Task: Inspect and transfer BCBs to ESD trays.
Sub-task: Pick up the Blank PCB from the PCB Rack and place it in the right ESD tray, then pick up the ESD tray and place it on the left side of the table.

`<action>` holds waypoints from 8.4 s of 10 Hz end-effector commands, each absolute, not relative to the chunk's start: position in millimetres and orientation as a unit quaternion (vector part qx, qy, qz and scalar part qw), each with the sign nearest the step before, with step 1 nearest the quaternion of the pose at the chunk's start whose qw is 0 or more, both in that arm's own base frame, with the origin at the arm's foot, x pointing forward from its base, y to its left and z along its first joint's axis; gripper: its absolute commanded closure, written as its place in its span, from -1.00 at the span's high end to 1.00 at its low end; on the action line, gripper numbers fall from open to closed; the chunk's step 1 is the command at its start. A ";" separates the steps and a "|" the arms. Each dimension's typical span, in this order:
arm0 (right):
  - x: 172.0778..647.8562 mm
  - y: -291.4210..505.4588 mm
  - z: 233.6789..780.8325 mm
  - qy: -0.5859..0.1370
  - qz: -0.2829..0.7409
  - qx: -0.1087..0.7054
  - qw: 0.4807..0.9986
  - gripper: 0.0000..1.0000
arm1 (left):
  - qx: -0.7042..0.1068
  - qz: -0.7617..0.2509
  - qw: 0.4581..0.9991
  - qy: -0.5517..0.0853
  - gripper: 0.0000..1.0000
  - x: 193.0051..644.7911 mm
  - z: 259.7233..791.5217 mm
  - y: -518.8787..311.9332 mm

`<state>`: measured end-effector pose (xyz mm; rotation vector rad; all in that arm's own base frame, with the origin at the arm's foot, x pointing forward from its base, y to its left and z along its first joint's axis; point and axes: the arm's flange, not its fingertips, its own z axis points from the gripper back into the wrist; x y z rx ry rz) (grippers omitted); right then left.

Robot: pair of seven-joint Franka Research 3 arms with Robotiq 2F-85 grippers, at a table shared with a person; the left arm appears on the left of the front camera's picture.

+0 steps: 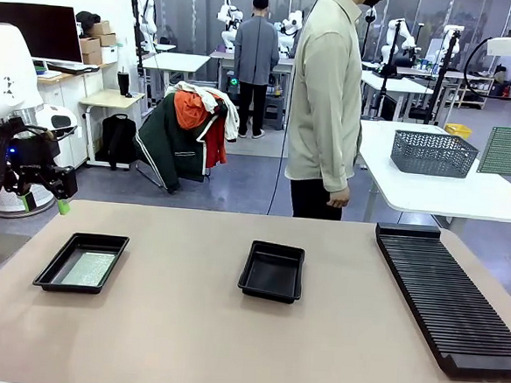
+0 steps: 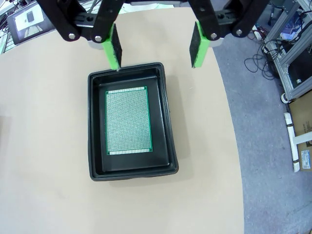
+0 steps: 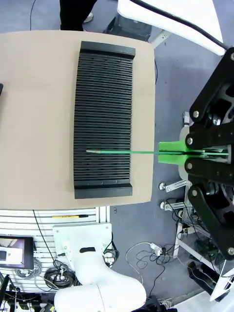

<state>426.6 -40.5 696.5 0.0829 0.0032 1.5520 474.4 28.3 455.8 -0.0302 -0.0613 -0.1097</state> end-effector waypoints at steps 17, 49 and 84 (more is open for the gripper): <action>434.5 0.9 479.3 -0.164 -0.113 0.428 0.882 -0.96 | -0.016 -0.054 0.998 -0.034 0.50 474.2 453.7 28.1; 467.7 241.6 269.5 -0.107 -0.104 0.407 0.901 -0.96 | -0.016 -0.054 0.998 -0.034 0.50 474.2 453.7 28.1; 462.5 299.4 429.3 -0.036 -0.078 0.063 0.994 1.00 | -0.016 -0.054 0.998 -0.034 0.50 474.2 453.7 28.1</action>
